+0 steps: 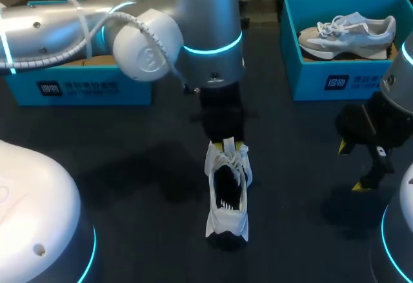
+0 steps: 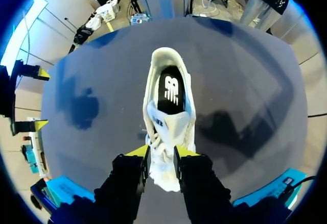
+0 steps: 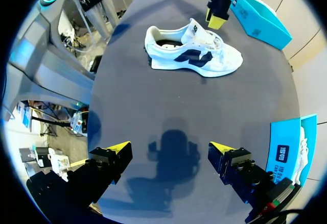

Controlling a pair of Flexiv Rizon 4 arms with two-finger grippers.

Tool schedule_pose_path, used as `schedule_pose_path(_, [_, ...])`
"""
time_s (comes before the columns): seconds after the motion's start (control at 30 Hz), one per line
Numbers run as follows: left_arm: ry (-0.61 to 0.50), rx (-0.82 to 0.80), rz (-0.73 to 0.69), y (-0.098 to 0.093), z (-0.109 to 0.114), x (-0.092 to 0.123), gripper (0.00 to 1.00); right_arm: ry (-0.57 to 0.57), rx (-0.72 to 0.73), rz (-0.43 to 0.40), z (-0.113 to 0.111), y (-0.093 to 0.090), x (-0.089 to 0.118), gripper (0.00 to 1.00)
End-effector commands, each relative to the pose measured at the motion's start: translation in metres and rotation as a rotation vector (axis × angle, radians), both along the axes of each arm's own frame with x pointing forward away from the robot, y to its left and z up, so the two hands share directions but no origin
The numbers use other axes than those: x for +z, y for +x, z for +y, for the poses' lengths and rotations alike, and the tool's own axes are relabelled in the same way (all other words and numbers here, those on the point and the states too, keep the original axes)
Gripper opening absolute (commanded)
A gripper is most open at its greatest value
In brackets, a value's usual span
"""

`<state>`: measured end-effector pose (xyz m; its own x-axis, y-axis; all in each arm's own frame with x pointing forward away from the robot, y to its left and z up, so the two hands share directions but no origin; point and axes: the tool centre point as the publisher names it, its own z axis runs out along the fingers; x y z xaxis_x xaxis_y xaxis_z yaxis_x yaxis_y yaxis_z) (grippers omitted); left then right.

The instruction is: Take the shoe out of the shoebox, open the shoe tongue, remove and reinsert the insole, then place the shoe into the shoebox

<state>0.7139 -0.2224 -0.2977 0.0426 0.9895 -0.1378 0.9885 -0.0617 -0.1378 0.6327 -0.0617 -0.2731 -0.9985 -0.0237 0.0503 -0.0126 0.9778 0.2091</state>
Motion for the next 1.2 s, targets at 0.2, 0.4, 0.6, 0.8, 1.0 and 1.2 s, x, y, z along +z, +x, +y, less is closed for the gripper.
schedule_pose_path(0.2, [0.054, -0.015, 0.064, -0.022, 0.002, -0.033, 0.3, -0.001, 0.0, -0.002, 0.0, -0.001, -0.001, 1.0])
schedule_pose_path(0.4, [0.061, -0.002, 0.099, -0.042, 0.024, -0.041, 0.32, -0.001, 0.0, -0.002, 0.0, -0.001, -0.001, 1.0])
schedule_pose_path(0.6, [0.046, -0.003, 0.078, -0.042, 0.02, -0.036, 0.3, -0.001, 0.0, -0.002, 0.0, -0.001, -0.001, 1.0])
schedule_pose_path(0.8, [0.014, -0.007, 0.048, -0.038, 0.011, -0.025, 0.3, -0.001, 0.0, -0.002, 0.0, -0.001, -0.001, 1.0])
schedule_pose_path(1.0, [0.054, 0.019, 0.087, -0.044, 0.006, -0.054, 0.27, -0.001, 0.0, -0.002, 0.0, -0.001, -0.001, 1.0])
schedule_pose_path(1.2, [0.02, 0.02, 0.05, -0.05, 0.015, -0.028, 0.3, -0.001, 0.0, -0.002, 0.0, -0.001, -0.001, 1.0])
